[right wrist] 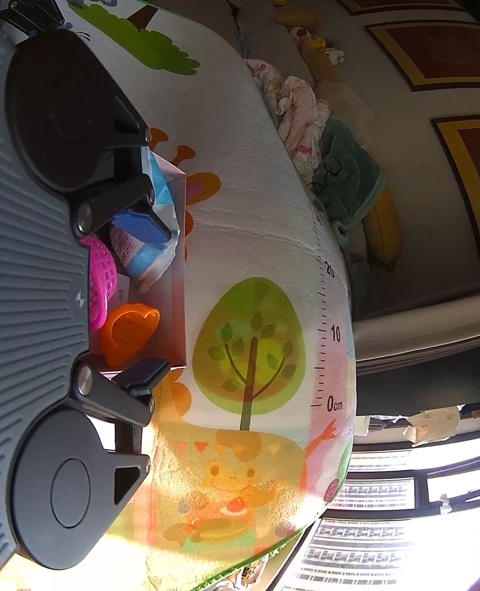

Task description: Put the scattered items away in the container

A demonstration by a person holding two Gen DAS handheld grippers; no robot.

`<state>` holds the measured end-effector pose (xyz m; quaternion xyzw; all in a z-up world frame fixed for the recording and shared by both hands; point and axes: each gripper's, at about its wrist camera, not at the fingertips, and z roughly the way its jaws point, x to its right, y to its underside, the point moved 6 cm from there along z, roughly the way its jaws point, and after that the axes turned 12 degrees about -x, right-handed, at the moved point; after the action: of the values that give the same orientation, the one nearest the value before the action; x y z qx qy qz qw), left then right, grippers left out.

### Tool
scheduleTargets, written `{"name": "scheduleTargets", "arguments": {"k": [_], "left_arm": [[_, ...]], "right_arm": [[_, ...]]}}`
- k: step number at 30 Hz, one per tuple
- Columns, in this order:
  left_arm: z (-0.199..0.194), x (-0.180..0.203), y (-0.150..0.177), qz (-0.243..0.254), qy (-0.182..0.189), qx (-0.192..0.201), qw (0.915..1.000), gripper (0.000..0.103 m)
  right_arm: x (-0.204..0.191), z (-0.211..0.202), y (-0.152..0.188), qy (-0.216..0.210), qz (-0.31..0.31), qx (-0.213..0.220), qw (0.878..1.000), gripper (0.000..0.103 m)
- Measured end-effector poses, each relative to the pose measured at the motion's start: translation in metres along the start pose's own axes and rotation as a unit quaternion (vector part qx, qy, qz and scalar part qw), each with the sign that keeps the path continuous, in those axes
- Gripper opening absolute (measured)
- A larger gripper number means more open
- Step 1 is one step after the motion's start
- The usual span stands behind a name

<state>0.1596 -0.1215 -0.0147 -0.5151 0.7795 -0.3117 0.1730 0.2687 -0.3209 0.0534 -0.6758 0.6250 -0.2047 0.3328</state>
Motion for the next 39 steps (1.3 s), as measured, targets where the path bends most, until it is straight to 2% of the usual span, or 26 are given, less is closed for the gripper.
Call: {"name": "scheduleTargets", "arguments": {"k": [5, 7, 12, 14, 19, 21, 24, 27, 29, 32, 35, 39], "left_arm": [[-0.001, -0.003, 0.003, -0.018, -0.003, -0.007, 0.9998, 0.103], [-0.001, -0.003, 0.004, -0.023, -0.008, -0.009, 0.9997, 0.103], [-0.002, 0.001, 0.01, -0.038, -0.05, 0.022, 0.9978, 0.103], [-0.002, 0.007, 0.012, -0.034, -0.053, 0.03, 0.9976, 0.103], [0.0, 0.019, 0.013, -0.02, -0.075, 0.026, 0.9966, 0.103], [0.003, 0.016, 0.013, -0.027, -0.091, 0.016, 0.9953, 0.103], [0.016, 0.006, 0.015, -0.052, -0.108, -0.026, 0.9924, 0.103], [0.017, 0.003, 0.016, -0.061, -0.104, -0.028, 0.9923, 0.103], [0.017, 0.002, 0.016, -0.062, -0.103, -0.028, 0.9923, 0.103], [0.017, 0.002, 0.017, -0.063, -0.102, -0.028, 0.9924, 0.103], [0.017, 0.002, 0.017, -0.062, -0.103, -0.028, 0.9924, 0.103], [0.016, 0.002, 0.017, -0.063, -0.102, -0.028, 0.9924, 0.103]], "right_arm": [[0.002, -0.035, 0.034, 0.011, 0.002, 0.017, 1.0, 0.091], [0.001, -0.047, 0.05, 0.015, 0.006, 0.023, 1.0, 0.102], [-0.01, -0.063, 0.098, 0.029, 0.008, 0.024, 0.999, 0.103], [-0.013, -0.062, 0.116, 0.027, 0.012, 0.015, 0.999, 0.103], [-0.016, -0.037, 0.15, 0.039, 0.02, -0.042, 0.998, 0.103], [-0.02, -0.027, 0.156, 0.034, 0.012, -0.06, 0.998, 0.103], [-0.028, -0.016, 0.155, 0.042, -0.006, -0.085, 0.995, 0.103], [-0.031, -0.007, 0.15, 0.044, -0.017, -0.095, 0.994, 0.103], [-0.031, 0.0, 0.145, 0.06, -0.025, -0.098, 0.993, 0.103], [-0.029, 0.006, 0.14, 0.064, -0.036, -0.092, 0.993, 0.103], [-0.023, 0.004, 0.145, 0.053, -0.043, -0.06, 0.996, 0.103], [-0.022, 0.003, 0.145, 0.053, -0.04, -0.057, 0.996, 0.103]]}}
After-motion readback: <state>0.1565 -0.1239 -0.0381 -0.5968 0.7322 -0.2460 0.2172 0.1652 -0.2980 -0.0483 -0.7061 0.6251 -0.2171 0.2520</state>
